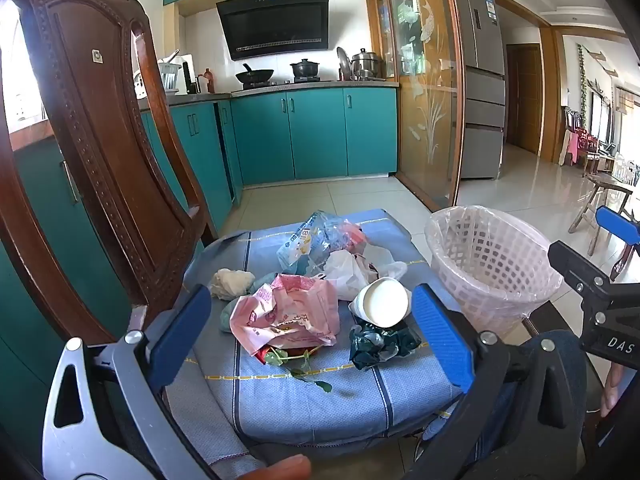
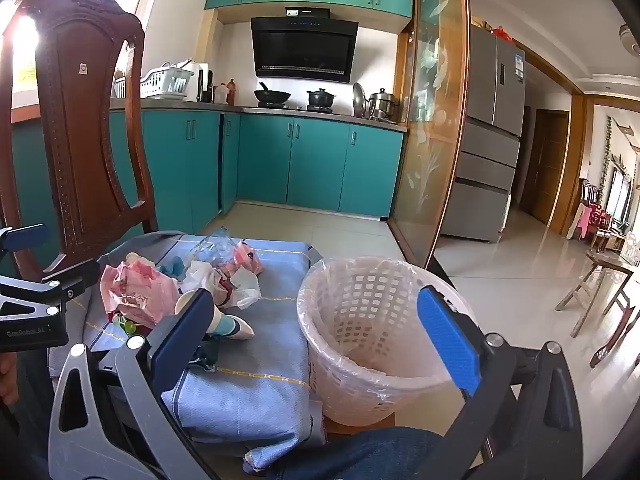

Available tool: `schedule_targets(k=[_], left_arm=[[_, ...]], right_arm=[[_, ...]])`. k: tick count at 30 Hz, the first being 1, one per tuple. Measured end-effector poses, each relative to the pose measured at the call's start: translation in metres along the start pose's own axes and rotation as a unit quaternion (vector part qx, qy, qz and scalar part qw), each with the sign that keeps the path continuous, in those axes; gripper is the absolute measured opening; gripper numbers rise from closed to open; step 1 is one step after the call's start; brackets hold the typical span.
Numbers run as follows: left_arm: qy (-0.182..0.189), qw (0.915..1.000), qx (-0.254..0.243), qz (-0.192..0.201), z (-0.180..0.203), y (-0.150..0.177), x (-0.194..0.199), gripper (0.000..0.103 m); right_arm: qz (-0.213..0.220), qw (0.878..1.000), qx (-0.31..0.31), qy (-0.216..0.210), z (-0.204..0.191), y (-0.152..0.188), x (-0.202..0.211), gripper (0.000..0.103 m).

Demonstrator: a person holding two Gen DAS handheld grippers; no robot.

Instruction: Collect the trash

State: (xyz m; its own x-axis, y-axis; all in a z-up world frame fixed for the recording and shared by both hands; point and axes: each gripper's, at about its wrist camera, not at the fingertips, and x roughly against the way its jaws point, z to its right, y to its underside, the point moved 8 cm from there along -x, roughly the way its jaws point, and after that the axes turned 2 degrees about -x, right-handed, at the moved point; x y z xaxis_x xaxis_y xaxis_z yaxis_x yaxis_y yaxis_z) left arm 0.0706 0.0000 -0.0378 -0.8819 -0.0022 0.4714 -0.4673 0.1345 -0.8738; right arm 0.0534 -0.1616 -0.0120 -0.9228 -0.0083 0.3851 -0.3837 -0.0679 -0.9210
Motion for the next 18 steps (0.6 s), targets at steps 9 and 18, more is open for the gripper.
schedule_targets(k=[9, 18], left_arm=[[-0.001, 1.0000, -0.001, 0.001, 0.0000, -0.0002, 0.0001, 0.100], [0.000, 1.0000, -0.001, -0.001, 0.0000, 0.0001, 0.0000, 0.100]], right_arm=[[0.001, 1.000, 0.000, 0.001, 0.0003, 0.0001, 0.0002, 0.100], [0.001, 1.000, 0.000, 0.002, 0.0009, -0.0001, 0.0007, 0.100]])
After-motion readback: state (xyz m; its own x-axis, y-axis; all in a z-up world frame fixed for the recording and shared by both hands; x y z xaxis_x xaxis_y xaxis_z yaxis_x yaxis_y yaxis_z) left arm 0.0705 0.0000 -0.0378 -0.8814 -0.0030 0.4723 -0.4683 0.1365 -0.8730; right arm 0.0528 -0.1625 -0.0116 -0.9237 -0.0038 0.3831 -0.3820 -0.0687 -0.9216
